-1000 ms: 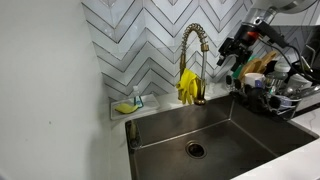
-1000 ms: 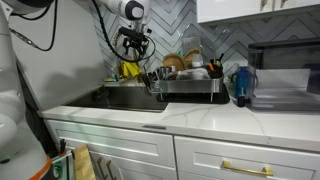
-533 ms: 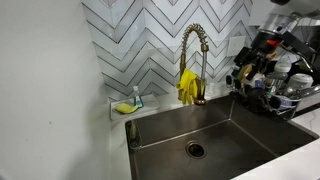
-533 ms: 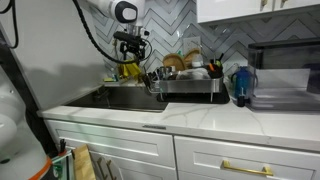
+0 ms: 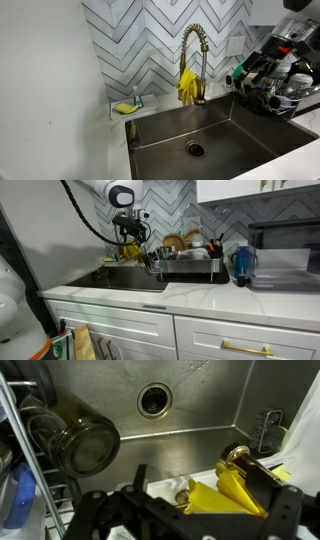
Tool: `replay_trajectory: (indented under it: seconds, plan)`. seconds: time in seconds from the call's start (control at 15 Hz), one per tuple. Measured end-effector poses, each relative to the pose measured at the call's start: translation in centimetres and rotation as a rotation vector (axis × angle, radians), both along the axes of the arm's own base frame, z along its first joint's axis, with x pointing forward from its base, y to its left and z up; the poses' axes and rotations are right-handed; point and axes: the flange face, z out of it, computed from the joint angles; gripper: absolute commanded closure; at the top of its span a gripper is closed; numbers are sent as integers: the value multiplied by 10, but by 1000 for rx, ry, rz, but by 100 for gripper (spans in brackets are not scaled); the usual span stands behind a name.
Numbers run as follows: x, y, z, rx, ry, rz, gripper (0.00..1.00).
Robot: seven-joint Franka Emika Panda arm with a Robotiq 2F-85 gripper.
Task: Close the faucet.
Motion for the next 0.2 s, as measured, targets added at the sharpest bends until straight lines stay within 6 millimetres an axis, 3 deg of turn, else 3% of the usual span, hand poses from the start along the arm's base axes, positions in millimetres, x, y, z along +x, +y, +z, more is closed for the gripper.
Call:
replay_trajectory:
  seconds: [0.2]
  plan:
    - [0,1,0,2,-2,0,0]
